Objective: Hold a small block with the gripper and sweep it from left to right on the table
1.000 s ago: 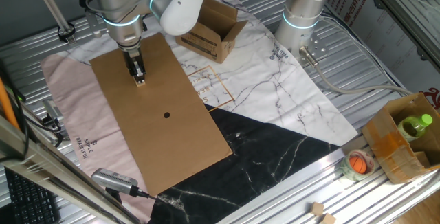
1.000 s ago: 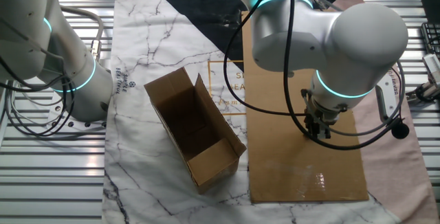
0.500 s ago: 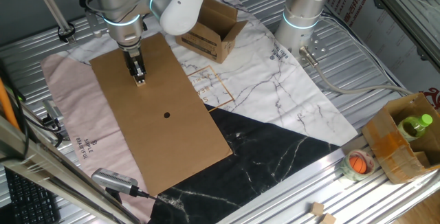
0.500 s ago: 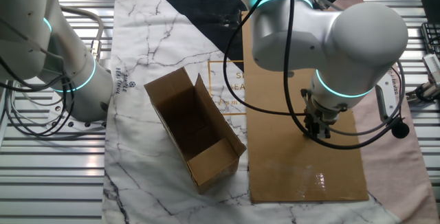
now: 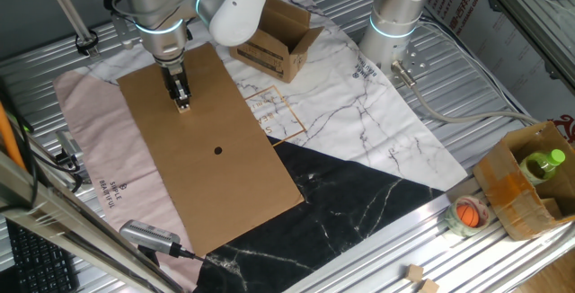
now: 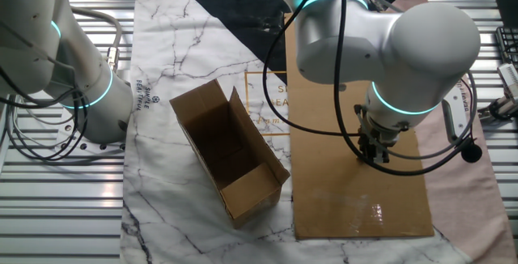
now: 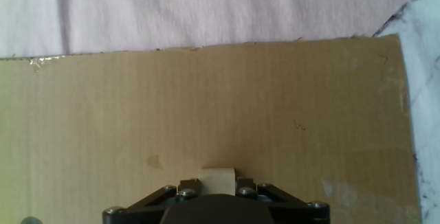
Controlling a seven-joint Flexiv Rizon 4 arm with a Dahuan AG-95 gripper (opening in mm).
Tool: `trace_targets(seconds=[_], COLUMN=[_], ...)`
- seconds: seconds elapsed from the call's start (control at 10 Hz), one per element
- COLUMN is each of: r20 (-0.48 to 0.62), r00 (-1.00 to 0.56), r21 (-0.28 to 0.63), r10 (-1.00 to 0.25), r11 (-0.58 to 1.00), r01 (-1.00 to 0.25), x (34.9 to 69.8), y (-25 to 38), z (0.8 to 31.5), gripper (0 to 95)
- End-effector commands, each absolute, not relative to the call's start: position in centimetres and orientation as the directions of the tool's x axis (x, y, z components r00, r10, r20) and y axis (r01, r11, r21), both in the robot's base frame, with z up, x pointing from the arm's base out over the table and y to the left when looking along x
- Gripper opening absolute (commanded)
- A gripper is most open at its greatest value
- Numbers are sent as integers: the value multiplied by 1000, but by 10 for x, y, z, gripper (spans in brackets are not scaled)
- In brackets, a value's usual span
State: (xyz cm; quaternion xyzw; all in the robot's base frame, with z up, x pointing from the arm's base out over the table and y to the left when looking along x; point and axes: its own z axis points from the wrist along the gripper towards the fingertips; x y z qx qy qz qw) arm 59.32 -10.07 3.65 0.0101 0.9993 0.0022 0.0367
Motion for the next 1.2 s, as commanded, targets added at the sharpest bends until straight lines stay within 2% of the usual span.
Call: trace_targets(seconds=[0.1,1.2], r20=[-75,-83], r00=[-997,-996], r21=[4,2], r10=[22,26], r11=[1000,1000], r01=[21,26], x=[593,594], y=[-100,-95], z=[36,35], gripper=[0,0])
